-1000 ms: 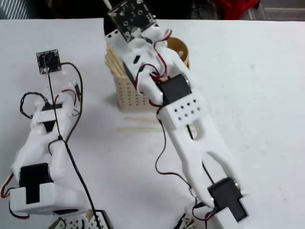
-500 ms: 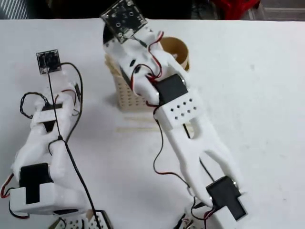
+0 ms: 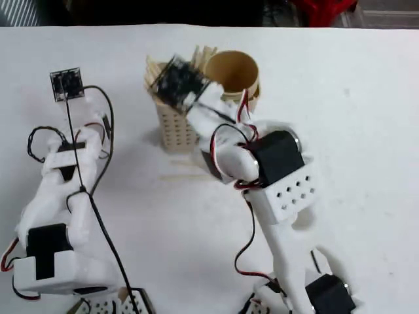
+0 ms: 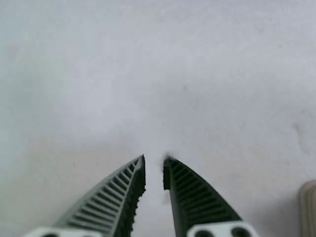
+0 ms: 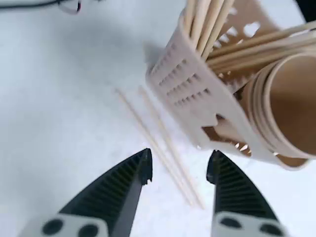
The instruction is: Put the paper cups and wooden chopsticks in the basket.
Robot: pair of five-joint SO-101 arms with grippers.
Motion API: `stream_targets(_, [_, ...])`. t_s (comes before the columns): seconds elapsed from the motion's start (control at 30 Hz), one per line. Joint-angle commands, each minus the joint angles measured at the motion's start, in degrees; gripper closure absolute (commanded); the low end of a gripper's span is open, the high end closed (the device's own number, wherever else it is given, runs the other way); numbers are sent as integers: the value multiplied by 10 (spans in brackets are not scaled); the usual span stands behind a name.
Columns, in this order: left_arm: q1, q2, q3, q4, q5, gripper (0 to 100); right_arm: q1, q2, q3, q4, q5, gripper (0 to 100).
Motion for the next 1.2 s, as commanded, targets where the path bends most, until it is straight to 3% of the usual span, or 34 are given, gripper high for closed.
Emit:
stream_targets(0.0, [7, -2, -31, -3, 1, 914, 37, -22, 95, 36, 110, 811])
stream_targets(0.1, [7, -2, -30, -3, 1, 914, 76, -22, 227, -22, 186, 811])
stream_targets(0.2, [7, -2, -30, -3, 1, 914, 115, -17, 352, -142, 234, 811])
stream_targets(0.5, [7, -2, -31, -3, 1, 914, 165, -15, 606, -465, 315, 809])
stream_targets(0.77, [7, -2, -31, -3, 1, 914, 233, 41, 589, -539, 339, 808])
stream_targets(1.17, [7, -2, -30, -3, 1, 914, 245, 240, 488, -619, 338, 810])
